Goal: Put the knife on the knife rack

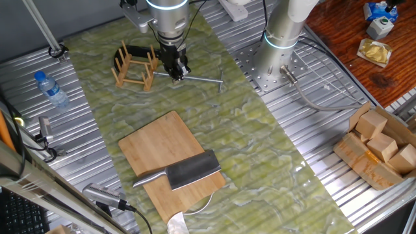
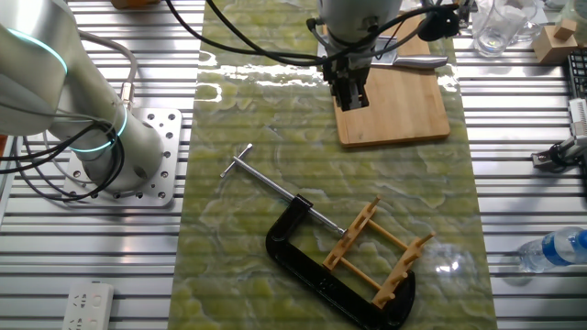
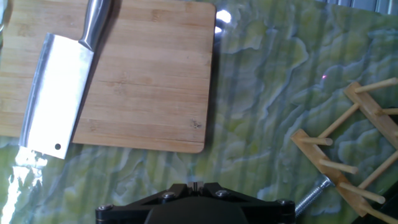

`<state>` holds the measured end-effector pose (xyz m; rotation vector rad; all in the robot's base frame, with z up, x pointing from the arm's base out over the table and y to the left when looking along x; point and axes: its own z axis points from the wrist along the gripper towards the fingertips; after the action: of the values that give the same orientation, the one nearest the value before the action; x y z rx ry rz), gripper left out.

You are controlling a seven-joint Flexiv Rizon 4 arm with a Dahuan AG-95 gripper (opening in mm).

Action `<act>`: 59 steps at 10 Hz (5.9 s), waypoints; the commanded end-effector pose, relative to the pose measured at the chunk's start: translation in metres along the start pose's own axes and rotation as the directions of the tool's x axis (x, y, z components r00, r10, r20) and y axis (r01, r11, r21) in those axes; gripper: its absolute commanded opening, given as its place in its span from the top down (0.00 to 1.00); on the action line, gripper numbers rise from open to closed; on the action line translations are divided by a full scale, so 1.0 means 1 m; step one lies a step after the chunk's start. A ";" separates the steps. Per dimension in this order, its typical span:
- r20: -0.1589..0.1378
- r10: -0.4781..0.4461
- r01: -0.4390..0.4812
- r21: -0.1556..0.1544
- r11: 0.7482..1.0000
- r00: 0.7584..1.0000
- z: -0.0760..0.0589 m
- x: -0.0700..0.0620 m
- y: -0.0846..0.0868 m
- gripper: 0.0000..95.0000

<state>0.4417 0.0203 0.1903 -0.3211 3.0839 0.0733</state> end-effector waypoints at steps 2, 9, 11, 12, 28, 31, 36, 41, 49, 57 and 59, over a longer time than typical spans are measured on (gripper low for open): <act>0.001 0.001 -0.001 0.000 1.000 1.000 0.000 0.000 0.000 1.00; 0.001 -0.001 0.001 -0.001 1.000 1.000 0.000 0.000 0.000 1.00; 0.000 0.002 -0.002 -0.001 1.000 1.000 0.000 0.000 0.000 1.00; 0.000 0.003 -0.003 -0.001 1.000 1.000 0.000 0.000 0.000 1.00; -0.031 0.109 -0.112 -0.109 0.988 0.994 0.041 -0.019 0.018 1.00; -0.049 0.110 -0.115 -0.131 0.985 0.993 0.056 -0.023 0.017 1.00; -0.044 0.115 -0.120 -0.132 0.984 0.992 0.085 -0.027 0.018 1.00; -0.052 0.096 -0.102 -0.136 0.985 0.994 0.087 -0.027 0.018 1.00; -0.044 -0.011 0.002 -0.192 0.981 0.999 0.087 -0.027 0.018 1.00; -0.051 0.097 -0.108 -0.313 0.944 0.994 0.088 -0.031 0.025 1.00; -0.058 0.124 -0.136 -0.324 0.936 0.991 0.095 -0.040 0.052 1.00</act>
<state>0.4731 0.0870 0.0996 -0.1271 3.1160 0.5948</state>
